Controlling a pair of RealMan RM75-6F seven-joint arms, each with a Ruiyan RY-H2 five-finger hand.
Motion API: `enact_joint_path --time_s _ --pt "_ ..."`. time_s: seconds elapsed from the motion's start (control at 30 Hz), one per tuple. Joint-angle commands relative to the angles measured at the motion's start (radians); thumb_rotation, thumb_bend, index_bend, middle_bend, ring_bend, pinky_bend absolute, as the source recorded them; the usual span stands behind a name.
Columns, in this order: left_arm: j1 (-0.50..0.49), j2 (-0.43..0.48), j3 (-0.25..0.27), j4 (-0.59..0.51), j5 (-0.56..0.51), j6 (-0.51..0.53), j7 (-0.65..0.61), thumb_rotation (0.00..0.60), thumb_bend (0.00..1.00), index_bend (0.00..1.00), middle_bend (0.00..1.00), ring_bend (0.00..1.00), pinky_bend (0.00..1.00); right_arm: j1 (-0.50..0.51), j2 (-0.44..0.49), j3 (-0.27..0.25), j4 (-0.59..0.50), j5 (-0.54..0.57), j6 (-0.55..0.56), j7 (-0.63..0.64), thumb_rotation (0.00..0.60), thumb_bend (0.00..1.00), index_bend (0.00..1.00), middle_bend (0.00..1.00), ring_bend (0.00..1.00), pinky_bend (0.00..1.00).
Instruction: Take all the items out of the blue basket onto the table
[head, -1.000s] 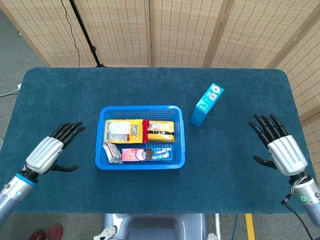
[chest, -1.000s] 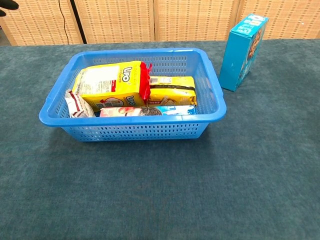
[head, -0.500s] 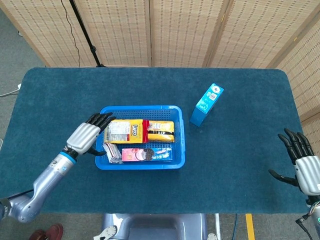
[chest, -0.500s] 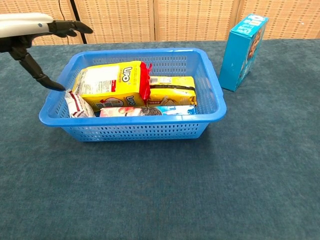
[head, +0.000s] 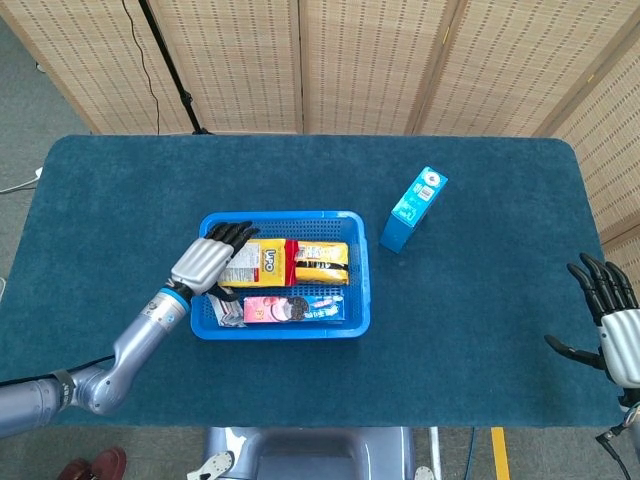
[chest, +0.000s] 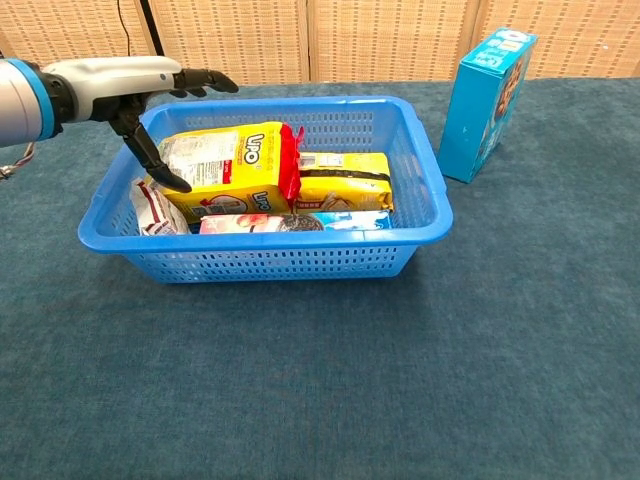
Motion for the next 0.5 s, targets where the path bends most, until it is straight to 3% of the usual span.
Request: enact_joint_path --time_s 0.03,0.3,0.4,0.47,0.5 --pt "-0.035 -0.031 0.003 0.033 -0.047 -0.018 0.038 0.6 0.0 0.0 0.0 0.0 0.0 -0.002 0.0 0.003 -0.001 -0.001 -0.001 0.0 0.6 0.0 0.0 0.0 0.0 0.0" --pt "-0.094 -0.101 0.016 0.108 -0.126 -0.054 0.072 0.6 0.0 0.0 0.0 0.0 0.0 -0.005 0.0 0.012 -0.003 -0.012 0.001 -0.001 0.6 0.0 0.0 0.0 0.0 0.0" --pt "-0.11 -0.157 0.016 0.169 -0.139 -0.024 0.084 0.6 0.0 0.0 0.0 0.0 0.01 -0.005 -0.003 0.017 0.002 -0.011 -0.004 0.008 0.6 0.0 0.0 0.0 0.0 0.0" --pt "-0.113 -0.183 0.018 0.193 -0.146 0.007 0.101 0.6 0.01 0.0 0.01 0.02 0.14 -0.005 -0.004 0.018 0.005 -0.012 -0.009 0.013 0.6 0.0 0.0 0.0 0.0 0.0" --pt "-0.116 -0.188 0.019 0.196 -0.155 0.007 0.107 0.6 0.02 0.02 0.06 0.08 0.24 -0.004 -0.004 0.019 0.005 -0.013 -0.01 0.016 0.6 0.0 0.0 0.0 0.0 0.0"
